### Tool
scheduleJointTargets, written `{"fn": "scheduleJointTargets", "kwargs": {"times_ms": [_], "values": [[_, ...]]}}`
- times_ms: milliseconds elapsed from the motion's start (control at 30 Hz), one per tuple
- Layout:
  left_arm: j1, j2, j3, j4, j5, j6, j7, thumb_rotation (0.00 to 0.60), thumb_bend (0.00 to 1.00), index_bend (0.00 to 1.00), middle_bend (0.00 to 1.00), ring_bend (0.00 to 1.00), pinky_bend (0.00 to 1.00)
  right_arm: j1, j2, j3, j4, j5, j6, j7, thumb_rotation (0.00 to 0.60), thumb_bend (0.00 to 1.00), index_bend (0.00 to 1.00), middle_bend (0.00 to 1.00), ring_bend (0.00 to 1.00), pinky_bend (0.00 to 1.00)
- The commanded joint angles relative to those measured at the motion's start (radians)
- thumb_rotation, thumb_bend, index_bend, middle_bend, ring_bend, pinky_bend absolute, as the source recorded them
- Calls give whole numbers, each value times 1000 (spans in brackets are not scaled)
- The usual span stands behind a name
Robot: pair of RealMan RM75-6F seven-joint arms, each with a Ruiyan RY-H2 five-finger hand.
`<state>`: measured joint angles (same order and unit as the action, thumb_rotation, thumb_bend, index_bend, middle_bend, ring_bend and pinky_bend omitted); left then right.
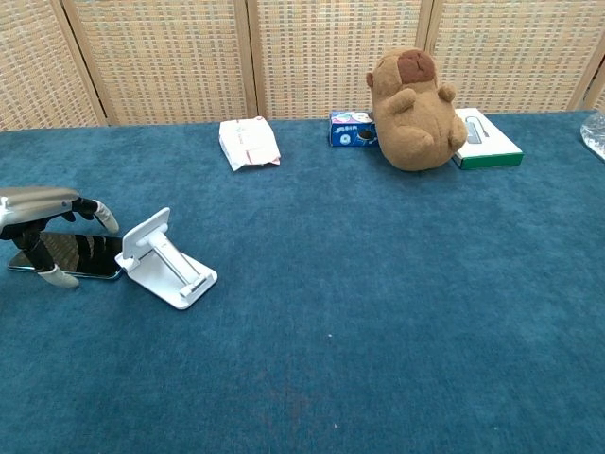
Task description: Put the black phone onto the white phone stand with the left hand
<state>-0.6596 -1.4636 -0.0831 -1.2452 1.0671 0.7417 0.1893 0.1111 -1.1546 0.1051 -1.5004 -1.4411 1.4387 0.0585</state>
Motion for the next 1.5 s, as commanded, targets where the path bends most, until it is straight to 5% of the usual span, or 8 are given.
{"fn": "scheduleJointTargets", "kwargs": {"times_ms": [33, 367, 733, 1167, 1367, 1500], "values": [[-7, 8, -1, -8, -13, -14, 7, 600, 5, 239, 201, 146, 148, 1, 0, 0, 0, 2, -3, -3, 600, 2, 70, 0, 0, 0], [-15, -6, 0, -4, -49, -16, 37, 600, 11, 260, 214, 158, 163, 2, 3, -2, -7, 5, -10, -7, 600, 2, 70, 0, 0, 0], [-7, -34, -1, 25, -54, 20, 44, 600, 18, 480, 403, 422, 393, 2, 4, -3, -6, 5, -11, -3, 600, 2, 70, 0, 0, 0], [23, 13, -34, 5, -2, 82, -49, 600, 20, 488, 417, 441, 409, 2, 7, -5, -9, 3, -13, 1, 600, 2, 70, 0, 0, 0], [41, 77, -64, -37, 61, 106, -181, 600, 17, 487, 418, 441, 409, 3, 6, -7, -10, 2, -15, -1, 600, 2, 70, 0, 0, 0], [49, 120, -52, -64, 273, 154, -446, 600, 16, 487, 418, 441, 409, 6, 3, -8, -11, 4, -21, -9, 600, 2, 70, 0, 0, 0]]}}
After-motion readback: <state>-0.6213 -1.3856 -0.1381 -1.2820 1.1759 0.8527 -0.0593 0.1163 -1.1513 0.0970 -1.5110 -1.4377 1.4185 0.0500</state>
